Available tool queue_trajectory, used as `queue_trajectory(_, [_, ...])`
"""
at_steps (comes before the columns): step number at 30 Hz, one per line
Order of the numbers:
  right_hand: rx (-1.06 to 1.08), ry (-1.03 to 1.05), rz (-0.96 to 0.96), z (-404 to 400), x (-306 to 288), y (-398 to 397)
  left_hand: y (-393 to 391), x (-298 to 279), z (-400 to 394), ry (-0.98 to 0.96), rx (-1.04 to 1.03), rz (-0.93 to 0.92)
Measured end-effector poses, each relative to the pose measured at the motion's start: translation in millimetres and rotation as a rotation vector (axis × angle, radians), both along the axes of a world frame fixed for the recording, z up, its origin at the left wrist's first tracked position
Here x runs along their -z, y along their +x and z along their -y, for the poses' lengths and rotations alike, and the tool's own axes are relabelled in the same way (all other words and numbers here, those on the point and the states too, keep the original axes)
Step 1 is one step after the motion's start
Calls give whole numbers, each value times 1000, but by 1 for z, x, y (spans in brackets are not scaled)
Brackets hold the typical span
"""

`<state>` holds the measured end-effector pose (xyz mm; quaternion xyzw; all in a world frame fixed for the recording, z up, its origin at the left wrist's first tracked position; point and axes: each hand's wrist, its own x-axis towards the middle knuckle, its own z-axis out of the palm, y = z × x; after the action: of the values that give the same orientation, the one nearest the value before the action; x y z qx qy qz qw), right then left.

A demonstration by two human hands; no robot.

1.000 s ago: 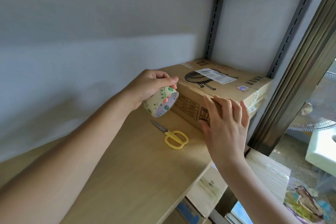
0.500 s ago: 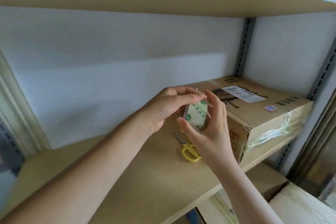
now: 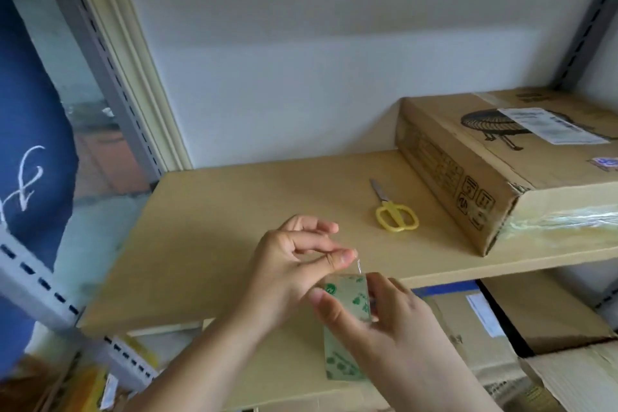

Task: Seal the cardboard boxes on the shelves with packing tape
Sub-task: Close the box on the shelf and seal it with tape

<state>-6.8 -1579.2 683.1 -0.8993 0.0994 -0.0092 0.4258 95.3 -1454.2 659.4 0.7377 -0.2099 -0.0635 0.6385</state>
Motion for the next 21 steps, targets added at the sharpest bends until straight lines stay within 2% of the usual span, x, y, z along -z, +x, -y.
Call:
queue_trajectory(6, [1, 167, 16, 8, 33, 1, -3, 26, 6, 292, -220, 166])
queue_trajectory(12, [-9, 406, -28, 15, 46, 1, -7, 26, 7, 439, -339, 200])
queue_trajectory(15, [-22, 438, -21, 15, 53, 0, -3, 18, 4, 683, -425, 137])
queue_trajectory(17, [-47, 450, -19, 16, 54, 1, 1, 10, 2, 798, -382, 103])
queue_trajectory(21, [-112, 407, -15, 21, 53, 2, 5, 1, 2, 867, -211, 109])
